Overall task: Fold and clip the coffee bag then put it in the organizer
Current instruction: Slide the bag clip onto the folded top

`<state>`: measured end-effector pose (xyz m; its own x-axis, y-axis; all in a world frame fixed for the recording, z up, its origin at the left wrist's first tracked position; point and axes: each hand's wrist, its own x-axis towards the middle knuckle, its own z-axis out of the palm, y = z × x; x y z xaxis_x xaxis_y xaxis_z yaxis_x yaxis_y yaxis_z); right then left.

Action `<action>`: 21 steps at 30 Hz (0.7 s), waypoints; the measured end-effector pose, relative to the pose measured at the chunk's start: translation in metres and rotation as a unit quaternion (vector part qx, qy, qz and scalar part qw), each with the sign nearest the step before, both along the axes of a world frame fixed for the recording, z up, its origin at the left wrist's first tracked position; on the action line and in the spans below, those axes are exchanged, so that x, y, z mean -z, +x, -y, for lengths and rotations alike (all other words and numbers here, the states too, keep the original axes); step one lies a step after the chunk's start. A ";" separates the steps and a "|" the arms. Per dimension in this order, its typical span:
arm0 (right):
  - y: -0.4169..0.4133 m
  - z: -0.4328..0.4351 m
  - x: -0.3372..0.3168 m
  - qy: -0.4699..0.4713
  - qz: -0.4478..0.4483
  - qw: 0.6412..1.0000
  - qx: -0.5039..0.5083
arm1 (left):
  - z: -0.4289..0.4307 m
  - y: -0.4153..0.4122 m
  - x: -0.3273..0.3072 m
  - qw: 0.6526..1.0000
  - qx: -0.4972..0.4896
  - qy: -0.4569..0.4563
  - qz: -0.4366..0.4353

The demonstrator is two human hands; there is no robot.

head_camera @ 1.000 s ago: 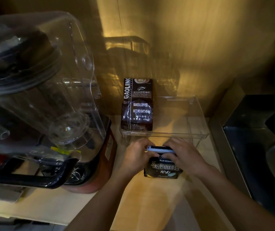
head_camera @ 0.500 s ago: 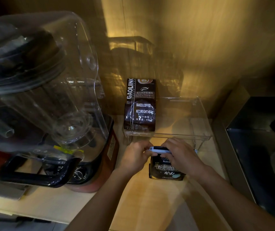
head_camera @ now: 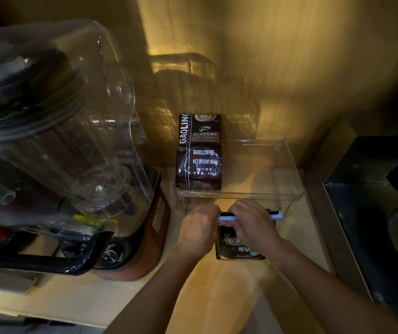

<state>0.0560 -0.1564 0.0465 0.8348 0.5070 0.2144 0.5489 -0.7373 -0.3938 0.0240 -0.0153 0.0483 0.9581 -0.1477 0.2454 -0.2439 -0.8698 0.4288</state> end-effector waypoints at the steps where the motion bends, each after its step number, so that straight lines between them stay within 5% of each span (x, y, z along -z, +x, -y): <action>1: 0.000 -0.001 0.000 0.004 0.000 1.000 0.004 | 0.001 0.000 0.001 1.000 -0.006 -0.005 0.002; 13: -0.001 -0.003 0.005 0.042 0.025 0.997 0.054 | 0.007 0.002 0.015 0.992 -0.072 -0.107 0.003; 21: 0.004 0.003 0.011 0.026 0.035 0.998 0.039 | 0.002 0.005 0.018 0.966 -0.070 -0.235 -0.086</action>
<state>0.0603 -0.1595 0.0356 0.8531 0.4281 0.2983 0.5186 -0.7584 -0.3948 0.0291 -0.0172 0.0300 0.9932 0.0752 0.0893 -0.0281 -0.5886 0.8080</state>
